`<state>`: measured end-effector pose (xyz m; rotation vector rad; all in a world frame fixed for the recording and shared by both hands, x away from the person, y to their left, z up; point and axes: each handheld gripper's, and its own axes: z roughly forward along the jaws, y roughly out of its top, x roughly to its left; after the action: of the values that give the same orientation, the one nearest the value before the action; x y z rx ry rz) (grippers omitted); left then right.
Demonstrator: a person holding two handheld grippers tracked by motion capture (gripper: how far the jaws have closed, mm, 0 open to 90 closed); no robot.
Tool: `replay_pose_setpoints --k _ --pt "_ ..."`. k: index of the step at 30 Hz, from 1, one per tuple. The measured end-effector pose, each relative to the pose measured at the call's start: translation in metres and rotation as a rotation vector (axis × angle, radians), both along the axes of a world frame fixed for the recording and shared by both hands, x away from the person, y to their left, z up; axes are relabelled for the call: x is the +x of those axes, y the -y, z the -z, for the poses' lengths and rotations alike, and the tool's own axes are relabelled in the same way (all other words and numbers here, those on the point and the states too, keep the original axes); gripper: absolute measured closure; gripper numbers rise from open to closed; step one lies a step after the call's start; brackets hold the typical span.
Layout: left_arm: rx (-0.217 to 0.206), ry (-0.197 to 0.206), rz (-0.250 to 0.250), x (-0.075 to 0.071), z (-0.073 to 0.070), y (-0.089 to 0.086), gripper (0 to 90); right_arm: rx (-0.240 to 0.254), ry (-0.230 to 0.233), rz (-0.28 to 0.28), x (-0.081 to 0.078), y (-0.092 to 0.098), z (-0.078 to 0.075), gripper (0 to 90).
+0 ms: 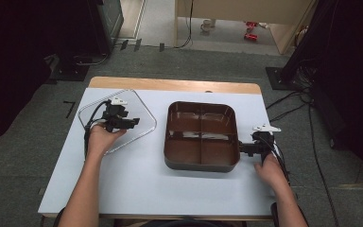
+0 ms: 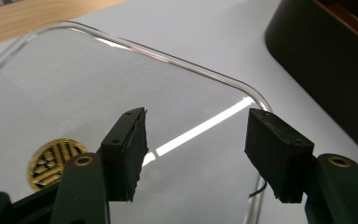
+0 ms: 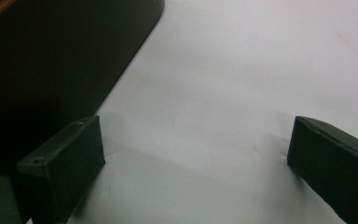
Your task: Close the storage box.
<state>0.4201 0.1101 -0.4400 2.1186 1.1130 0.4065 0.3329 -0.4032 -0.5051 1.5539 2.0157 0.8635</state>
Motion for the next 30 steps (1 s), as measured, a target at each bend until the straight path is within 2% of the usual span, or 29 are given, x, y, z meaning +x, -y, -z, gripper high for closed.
replay_pose_setpoints --k 3,8,11,16,22,26,30 --pt "-0.018 0.006 -0.026 0.006 -0.003 -0.009 38.6 0.000 0.000 0.000 0.000 0.000 0.000 3.0" --pt "-0.022 0.019 -0.065 0.013 -0.003 -0.021 37.6 0.001 0.001 0.000 0.000 0.000 0.000 3.0" --pt "-0.016 0.026 -0.097 0.018 0.002 -0.030 38.3 0.001 0.002 0.000 0.000 0.000 0.000 3.0" --pt "-0.006 0.030 -0.121 0.021 0.007 -0.037 38.3 0.001 0.001 0.000 0.000 0.000 0.000 3.0" --pt "-0.001 -0.008 -0.159 0.025 0.020 -0.047 40.4 0.001 0.001 0.000 0.000 0.000 0.000 3.0" --pt "0.005 -0.011 -0.185 0.025 0.029 -0.053 44.1 0.001 0.001 0.000 0.000 0.000 0.000 2.9" --pt "0.006 -0.019 -0.182 0.024 0.034 -0.055 48.7 0.001 0.001 0.000 0.000 0.000 0.000 3.0"
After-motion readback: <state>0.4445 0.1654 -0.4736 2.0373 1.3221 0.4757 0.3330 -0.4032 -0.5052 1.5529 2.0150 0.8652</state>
